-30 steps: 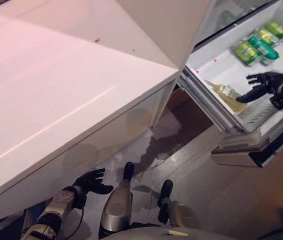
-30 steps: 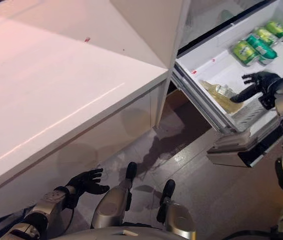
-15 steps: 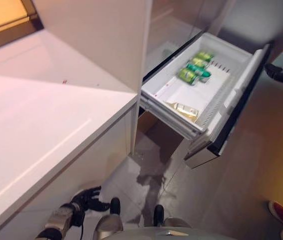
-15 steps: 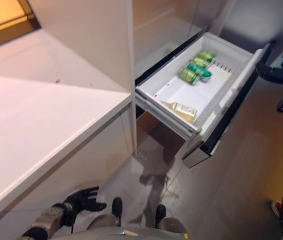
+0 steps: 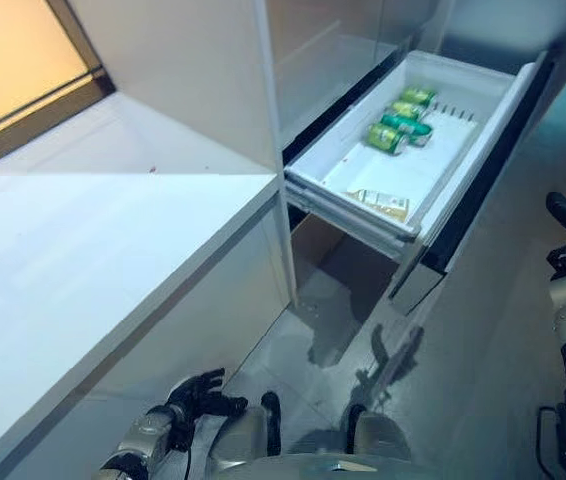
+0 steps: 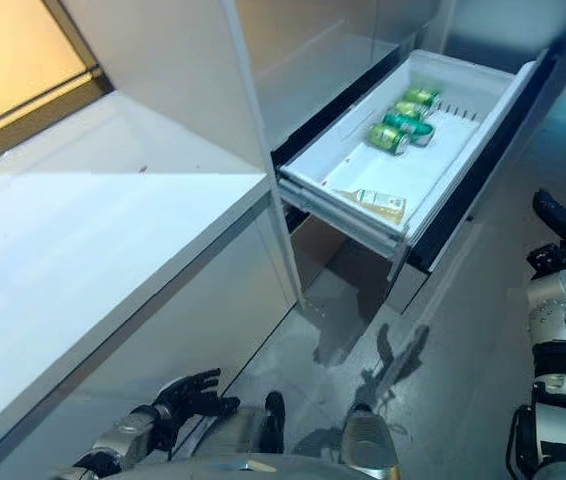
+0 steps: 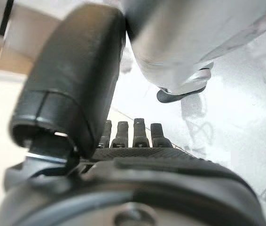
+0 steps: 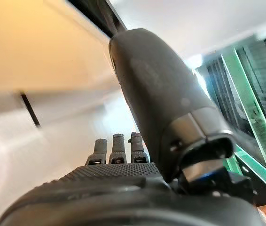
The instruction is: Put drinks into fridge and close the fridge
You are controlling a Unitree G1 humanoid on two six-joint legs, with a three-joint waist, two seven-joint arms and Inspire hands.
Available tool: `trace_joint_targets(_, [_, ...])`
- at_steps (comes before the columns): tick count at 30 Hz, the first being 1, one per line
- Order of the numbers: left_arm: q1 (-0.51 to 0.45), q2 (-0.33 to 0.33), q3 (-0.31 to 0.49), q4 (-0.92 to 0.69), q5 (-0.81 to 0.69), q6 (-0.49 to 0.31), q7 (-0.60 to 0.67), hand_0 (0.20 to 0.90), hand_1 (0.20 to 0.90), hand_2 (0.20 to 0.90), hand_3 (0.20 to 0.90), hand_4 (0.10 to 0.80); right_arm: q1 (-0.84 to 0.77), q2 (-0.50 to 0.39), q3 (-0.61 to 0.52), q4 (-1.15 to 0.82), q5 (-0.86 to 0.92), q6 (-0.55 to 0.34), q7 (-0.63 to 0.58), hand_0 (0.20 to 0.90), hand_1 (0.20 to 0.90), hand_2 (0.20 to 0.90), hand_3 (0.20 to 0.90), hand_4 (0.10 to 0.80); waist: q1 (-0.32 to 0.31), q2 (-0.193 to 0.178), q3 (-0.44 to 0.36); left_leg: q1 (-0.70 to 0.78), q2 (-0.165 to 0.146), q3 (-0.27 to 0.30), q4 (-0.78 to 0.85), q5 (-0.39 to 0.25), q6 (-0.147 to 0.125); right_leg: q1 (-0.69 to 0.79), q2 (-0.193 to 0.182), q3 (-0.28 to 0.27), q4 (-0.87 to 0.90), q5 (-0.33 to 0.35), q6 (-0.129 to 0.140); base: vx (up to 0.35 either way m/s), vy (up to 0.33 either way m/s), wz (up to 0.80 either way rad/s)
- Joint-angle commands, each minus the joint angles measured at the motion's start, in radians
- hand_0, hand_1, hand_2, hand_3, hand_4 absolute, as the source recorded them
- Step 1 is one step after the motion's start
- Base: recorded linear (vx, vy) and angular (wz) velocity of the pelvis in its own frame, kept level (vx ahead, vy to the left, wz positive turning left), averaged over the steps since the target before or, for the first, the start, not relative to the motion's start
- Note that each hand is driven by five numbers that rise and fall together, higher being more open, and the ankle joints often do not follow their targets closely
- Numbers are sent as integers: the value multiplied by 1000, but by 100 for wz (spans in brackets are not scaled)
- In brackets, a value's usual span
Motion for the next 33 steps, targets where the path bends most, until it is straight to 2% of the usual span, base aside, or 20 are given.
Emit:
trace_joint_targets(1, [84, 25, -49, 5, 22, 6, 46, 900, 900, 900, 900, 800, -161, -17, 11, -108, 71, -130, 104, 900, 900, 900, 900, 800, 37, -20, 28, -40, -95, 3, 141, -186, 114, -35, 18, -110, 155, -74, -92, -129, 44, 12])
trace_joint_targets(7, [89, 20, -47, 3, 20, -15, 81, 900, 900, 900, 900, 800, -216, 22, 18, -103, 262, -124, 212, 900, 900, 900, 900, 800, 61, -5, 67, -89, -107, -4, 190, -191, 120, -94, -8, -134, 255, -107, -110, -27, 46, 13])
trace_joint_targets(14, [101, 24, -63, -13, 22, -31, 82, 900, 900, 900, 900, 800, -307, 25, 77, -120, 218, -91, 302, 900, 900, 900, 900, 800, 84, 8, 95, -107, -118, -10, 197, -181, 115, -120, -22, -143, 292, -117, -114, 1, 60, 1])
trace_joint_targets(17, [108, 23, -55, -18, 21, -31, 79, 900, 900, 900, 900, 800, -331, 22, 114, -131, 146, -74, 355, 900, 900, 900, 900, 800, 94, 7, 100, -105, -119, -13, 192, -176, 113, -118, -27, -152, 295, -117, -114, 35, 38, -1])
trace_joint_targets(21, [125, 29, -42, -24, 31, -38, 71, 900, 900, 900, 900, 800, -352, -3, 179, -143, 58, -36, 431, 900, 900, 900, 900, 800, 113, -1, 100, -85, -122, -25, 183, -192, 103, -95, -32, -156, 298, -138, -101, 128, 19, 2])
trace_joint_targets(26, [131, 40, -41, -25, 41, -49, 59, 900, 900, 900, 900, 800, -384, -26, 228, -137, 29, -9, 459, 900, 900, 900, 900, 800, 127, -5, 93, -78, -131, -52, 167, -184, 99, -76, -23, -155, 289, -144, -104, 50, 11, 9])
trace_joint_targets(27, [130, 41, -41, -26, 41, -49, 59, 900, 900, 900, 900, 800, -386, -26, 231, -135, 27, -5, 462, 900, 900, 900, 900, 800, 128, -3, 94, -85, -130, -50, 159, -158, 102, -81, -26, -167, 282, -123, -112, 1, 19, 24])
trace_joint_targets(33, [137, 49, -44, -21, 56, -43, 54, 900, 900, 900, 900, 800, -422, -28, 280, -94, -43, -2, 454, 900, 900, 900, 900, 800, 156, -6, 73, -41, -137, -89, 91, -137, 96, -24, -27, -189, 235, -120, -104, 83, 19, 26])
